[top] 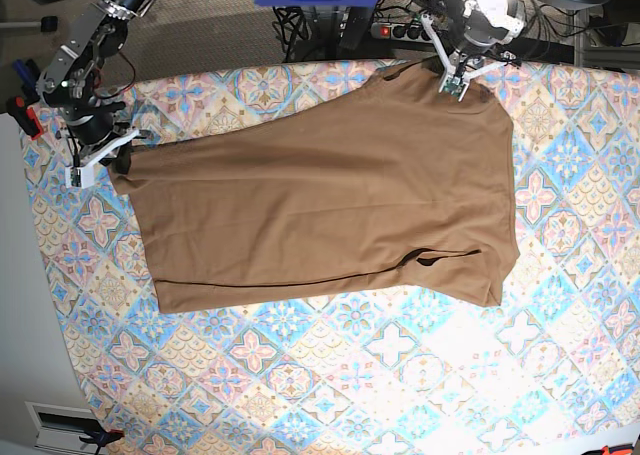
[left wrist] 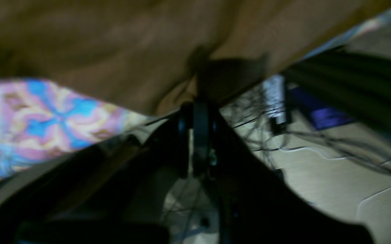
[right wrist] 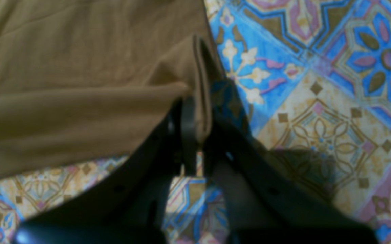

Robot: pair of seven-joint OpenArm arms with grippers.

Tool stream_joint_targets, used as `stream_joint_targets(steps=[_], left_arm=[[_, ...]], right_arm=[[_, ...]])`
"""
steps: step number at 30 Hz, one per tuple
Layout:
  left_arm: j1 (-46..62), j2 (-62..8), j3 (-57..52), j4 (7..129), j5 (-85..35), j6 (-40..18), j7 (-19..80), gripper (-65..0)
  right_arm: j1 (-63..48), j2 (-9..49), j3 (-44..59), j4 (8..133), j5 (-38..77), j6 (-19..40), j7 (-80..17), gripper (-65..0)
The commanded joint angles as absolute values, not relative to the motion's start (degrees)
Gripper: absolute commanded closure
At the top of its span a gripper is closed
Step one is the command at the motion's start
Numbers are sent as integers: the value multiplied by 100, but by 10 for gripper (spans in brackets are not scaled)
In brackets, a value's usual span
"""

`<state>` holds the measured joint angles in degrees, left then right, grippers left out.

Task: Layout the t-shirt on the table in an organized manner, then fold the t-shirt properly

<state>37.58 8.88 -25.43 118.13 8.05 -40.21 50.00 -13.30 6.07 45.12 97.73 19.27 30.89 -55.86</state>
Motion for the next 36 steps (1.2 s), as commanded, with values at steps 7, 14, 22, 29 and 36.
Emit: stream_joint_targets(steps=[7, 14, 22, 29, 36], left_arm=[[3371, 884, -3020, 12048, 259, -4000, 4787, 0], [2844, 787, -3002, 12066, 374, -4000, 4752, 0], [2079, 743, -2993, 12066, 470, -4000, 4787, 0], [1701, 769, -2123, 12022, 1130, -4000, 4796, 0], [998, 831, -1578, 11899, 1516, -4000, 5552, 0]], right_arm=[[-1253, 708, 4558, 9877, 2000, 3099, -5455, 0], [-1235, 708, 4558, 9877, 2000, 3099, -5455, 0], [-1235, 708, 4558, 9833, 2000, 3099, -5455, 0], [-1235, 708, 4558, 9824, 2000, 3099, -5446, 0], [-1244, 708, 4567, 9824, 2000, 3090, -5420, 0]])
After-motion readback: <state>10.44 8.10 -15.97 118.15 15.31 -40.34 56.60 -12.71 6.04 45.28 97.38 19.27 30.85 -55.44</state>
